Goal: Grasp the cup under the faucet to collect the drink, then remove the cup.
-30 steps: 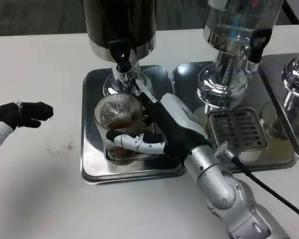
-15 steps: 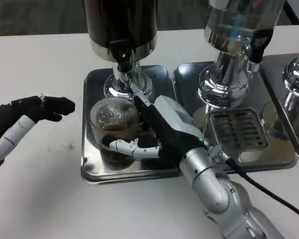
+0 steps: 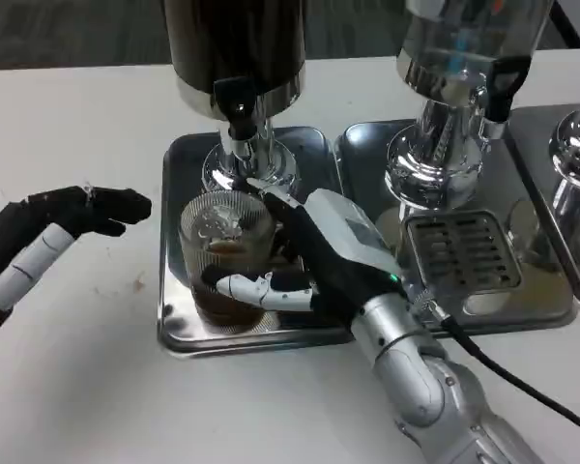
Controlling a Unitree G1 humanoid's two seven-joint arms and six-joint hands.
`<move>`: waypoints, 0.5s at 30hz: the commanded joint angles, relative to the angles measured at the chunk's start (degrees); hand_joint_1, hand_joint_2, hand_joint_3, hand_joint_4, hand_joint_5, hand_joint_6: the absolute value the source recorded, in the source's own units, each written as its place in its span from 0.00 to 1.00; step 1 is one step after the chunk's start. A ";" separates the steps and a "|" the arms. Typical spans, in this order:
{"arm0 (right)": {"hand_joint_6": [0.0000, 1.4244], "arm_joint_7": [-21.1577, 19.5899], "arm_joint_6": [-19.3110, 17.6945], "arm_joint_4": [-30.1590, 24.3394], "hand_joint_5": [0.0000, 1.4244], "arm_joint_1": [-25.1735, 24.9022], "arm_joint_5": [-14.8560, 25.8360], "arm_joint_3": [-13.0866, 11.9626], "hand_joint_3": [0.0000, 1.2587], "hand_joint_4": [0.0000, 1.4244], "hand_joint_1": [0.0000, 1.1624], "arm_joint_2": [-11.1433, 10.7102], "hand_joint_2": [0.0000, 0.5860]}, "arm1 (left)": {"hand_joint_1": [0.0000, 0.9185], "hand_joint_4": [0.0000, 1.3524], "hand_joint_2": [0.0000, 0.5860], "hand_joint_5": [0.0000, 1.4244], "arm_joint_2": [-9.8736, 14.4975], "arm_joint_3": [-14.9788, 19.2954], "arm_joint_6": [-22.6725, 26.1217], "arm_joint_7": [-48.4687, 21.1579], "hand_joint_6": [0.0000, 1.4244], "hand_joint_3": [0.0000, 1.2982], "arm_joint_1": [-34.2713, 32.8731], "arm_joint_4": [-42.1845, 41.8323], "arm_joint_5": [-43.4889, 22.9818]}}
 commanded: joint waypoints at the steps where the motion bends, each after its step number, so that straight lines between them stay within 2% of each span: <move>1: 0.39 -1.58 0.89 -0.41 0.38 0.78 -1.10 0.48 0.13 0.29 0.49 0.49 0.39 | 0.00 0.28 0.23 0.23 0.03 -0.27 -0.53 0.59 0.25 0.36 0.10 -0.12 0.88; 15: 0.43 -5.85 -0.67 -1.19 0.42 2.43 -2.13 0.47 0.21 0.34 0.49 1.00 0.41 | 0.00 0.28 0.23 0.23 -0.08 -0.35 -1.11 1.12 0.26 0.35 0.20 -0.14 1.47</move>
